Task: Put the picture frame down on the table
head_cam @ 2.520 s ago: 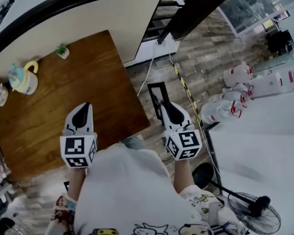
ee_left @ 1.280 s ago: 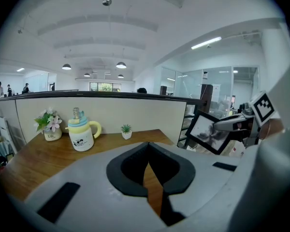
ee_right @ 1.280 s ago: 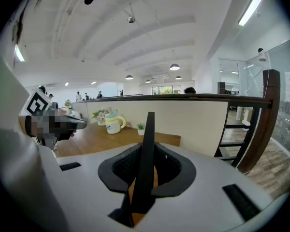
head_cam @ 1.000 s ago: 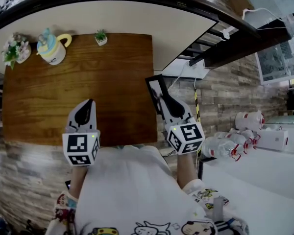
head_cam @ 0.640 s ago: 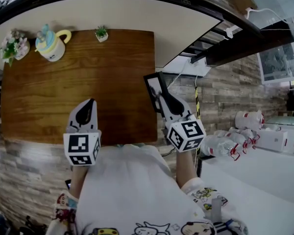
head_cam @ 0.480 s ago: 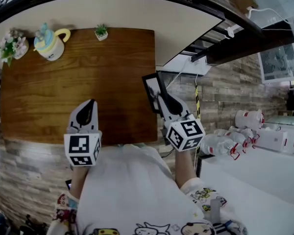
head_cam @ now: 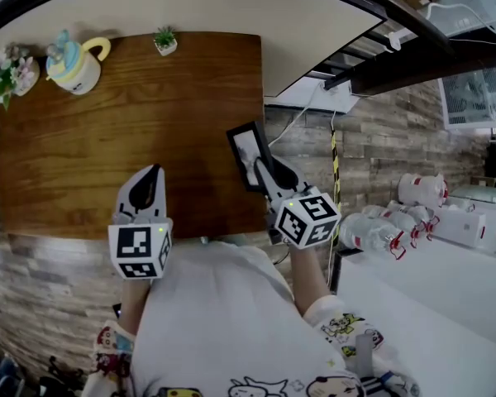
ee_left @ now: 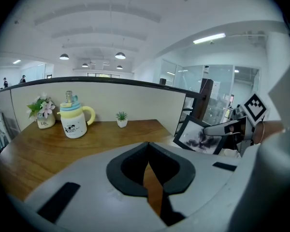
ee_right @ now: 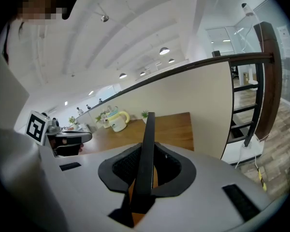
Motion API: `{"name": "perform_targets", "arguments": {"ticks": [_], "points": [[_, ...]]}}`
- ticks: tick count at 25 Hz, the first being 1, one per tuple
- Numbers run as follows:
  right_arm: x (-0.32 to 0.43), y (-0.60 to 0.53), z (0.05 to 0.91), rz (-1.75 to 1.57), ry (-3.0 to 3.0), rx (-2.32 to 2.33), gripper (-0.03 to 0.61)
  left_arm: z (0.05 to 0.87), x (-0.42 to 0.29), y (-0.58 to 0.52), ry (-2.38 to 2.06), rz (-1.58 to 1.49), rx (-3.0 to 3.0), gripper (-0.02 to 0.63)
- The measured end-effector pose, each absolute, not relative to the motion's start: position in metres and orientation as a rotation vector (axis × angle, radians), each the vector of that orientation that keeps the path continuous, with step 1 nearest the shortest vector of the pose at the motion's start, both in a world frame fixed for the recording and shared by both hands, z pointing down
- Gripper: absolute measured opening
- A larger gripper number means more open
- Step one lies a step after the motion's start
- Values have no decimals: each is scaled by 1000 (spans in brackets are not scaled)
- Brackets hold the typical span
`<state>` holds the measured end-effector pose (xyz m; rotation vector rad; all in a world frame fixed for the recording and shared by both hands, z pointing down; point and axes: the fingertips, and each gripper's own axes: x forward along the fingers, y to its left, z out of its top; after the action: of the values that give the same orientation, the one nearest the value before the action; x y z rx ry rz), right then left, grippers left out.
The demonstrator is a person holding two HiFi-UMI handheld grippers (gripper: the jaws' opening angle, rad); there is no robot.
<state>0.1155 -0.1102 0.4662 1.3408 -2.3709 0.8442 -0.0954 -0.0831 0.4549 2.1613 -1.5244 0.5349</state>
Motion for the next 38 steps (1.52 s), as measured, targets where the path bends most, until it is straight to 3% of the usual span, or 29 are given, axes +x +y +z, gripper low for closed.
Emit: {"name": "perform_targets", "arguments": {"ticks": [38], "points": [[80,-77,552,1268,-2259,1232,58,503,-82,-71,-1396,581,2161,3]]}}
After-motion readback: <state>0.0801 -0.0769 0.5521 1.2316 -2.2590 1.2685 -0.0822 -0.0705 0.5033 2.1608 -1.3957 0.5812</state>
